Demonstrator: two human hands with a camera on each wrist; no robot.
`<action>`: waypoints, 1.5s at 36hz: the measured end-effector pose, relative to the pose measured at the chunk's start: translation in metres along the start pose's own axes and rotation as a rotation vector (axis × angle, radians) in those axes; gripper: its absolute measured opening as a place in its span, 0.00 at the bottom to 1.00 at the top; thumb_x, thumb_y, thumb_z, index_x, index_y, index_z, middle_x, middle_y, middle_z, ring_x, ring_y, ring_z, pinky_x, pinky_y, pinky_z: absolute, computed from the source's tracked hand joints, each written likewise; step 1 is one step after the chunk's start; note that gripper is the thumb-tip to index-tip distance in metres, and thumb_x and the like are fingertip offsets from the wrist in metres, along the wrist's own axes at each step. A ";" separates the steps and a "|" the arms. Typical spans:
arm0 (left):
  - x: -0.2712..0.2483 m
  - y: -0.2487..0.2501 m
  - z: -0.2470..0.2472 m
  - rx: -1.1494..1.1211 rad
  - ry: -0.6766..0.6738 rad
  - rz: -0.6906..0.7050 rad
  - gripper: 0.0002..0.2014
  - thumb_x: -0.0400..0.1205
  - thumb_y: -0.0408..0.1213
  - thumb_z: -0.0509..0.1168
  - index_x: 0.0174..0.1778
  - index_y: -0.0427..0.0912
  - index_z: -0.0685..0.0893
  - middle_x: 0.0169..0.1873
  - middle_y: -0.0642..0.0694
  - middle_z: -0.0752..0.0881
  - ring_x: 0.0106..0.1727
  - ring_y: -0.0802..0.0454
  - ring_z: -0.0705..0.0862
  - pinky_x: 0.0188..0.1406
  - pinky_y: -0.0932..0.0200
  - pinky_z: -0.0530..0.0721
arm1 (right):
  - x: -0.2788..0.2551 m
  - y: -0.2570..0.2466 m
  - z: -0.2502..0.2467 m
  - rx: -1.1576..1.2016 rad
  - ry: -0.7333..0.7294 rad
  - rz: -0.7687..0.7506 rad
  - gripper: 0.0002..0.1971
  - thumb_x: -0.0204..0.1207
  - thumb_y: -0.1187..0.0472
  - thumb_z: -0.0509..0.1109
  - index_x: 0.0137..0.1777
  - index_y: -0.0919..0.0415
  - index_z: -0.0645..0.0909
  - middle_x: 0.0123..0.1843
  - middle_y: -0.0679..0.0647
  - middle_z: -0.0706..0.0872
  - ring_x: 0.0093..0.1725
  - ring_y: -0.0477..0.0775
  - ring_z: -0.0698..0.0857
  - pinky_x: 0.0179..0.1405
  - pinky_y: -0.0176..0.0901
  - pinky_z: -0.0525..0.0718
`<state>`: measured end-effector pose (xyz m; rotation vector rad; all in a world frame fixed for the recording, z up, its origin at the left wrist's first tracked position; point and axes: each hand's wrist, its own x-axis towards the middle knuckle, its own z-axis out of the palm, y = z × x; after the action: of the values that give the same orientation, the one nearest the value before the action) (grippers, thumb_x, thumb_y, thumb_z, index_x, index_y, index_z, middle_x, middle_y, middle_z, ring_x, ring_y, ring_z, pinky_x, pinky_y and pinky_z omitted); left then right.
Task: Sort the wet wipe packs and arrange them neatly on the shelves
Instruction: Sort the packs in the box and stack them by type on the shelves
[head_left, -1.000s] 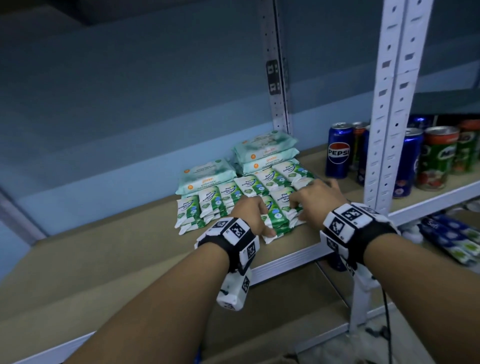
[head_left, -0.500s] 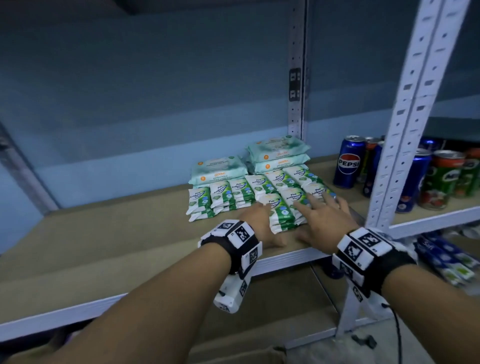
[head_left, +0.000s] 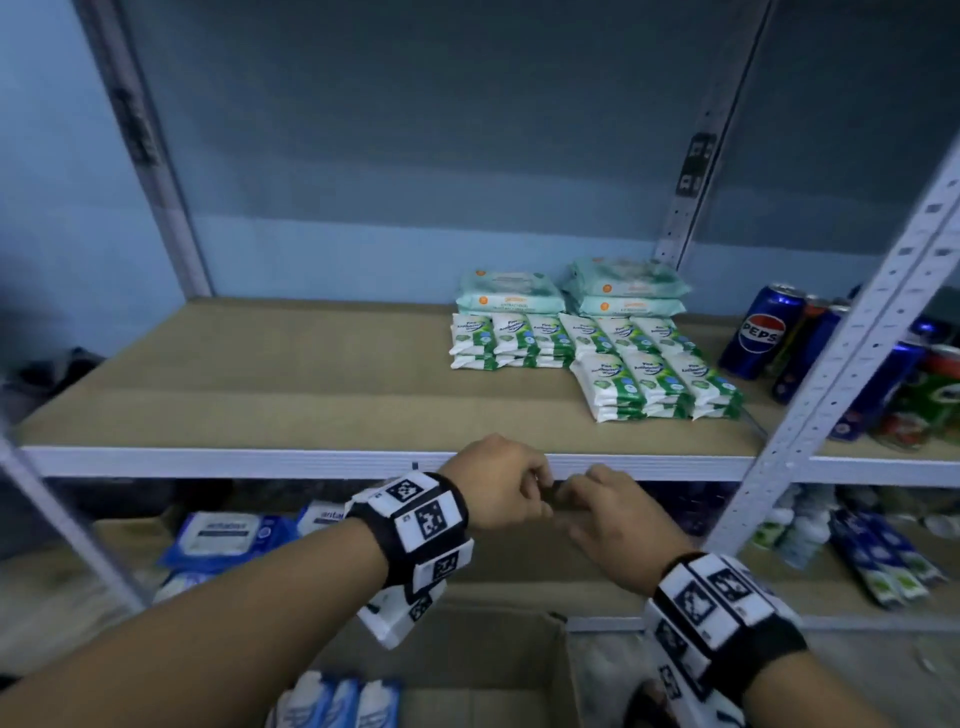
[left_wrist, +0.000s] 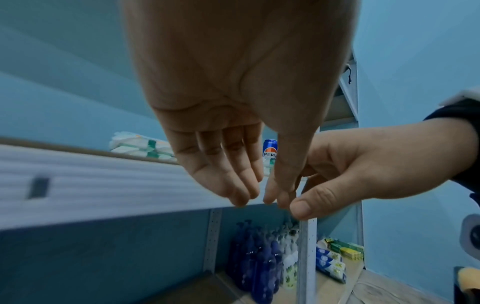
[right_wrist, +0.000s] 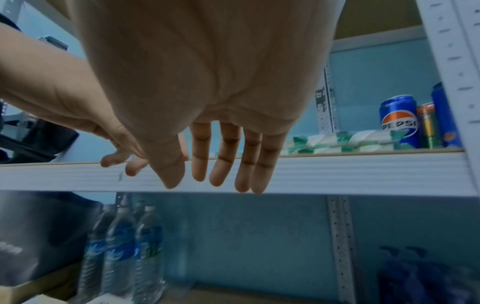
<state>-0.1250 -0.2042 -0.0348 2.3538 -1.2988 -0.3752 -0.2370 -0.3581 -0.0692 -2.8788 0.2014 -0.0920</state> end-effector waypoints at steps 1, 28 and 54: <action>-0.007 -0.006 0.004 0.001 -0.018 -0.020 0.12 0.77 0.44 0.74 0.56 0.49 0.87 0.44 0.54 0.91 0.42 0.61 0.83 0.45 0.65 0.78 | -0.001 -0.005 0.008 -0.007 -0.029 -0.009 0.15 0.77 0.49 0.71 0.62 0.51 0.80 0.56 0.49 0.77 0.59 0.56 0.78 0.55 0.50 0.80; -0.161 -0.147 0.280 -0.472 -0.496 -0.578 0.27 0.79 0.58 0.69 0.69 0.46 0.81 0.65 0.48 0.84 0.65 0.48 0.81 0.63 0.58 0.80 | -0.059 -0.041 0.268 0.051 -0.871 0.332 0.27 0.82 0.52 0.69 0.78 0.58 0.69 0.74 0.60 0.76 0.70 0.60 0.78 0.63 0.47 0.81; -0.147 -0.190 0.371 -0.473 -0.508 -0.677 0.36 0.74 0.51 0.76 0.74 0.40 0.73 0.72 0.41 0.73 0.71 0.41 0.75 0.68 0.53 0.75 | -0.094 0.027 0.366 -0.057 -1.072 0.378 0.22 0.87 0.58 0.61 0.80 0.60 0.71 0.77 0.59 0.77 0.73 0.57 0.78 0.68 0.38 0.73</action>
<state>-0.2216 -0.0759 -0.4466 2.2670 -0.4396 -1.3858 -0.3040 -0.2805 -0.4344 -2.4540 0.5024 1.4600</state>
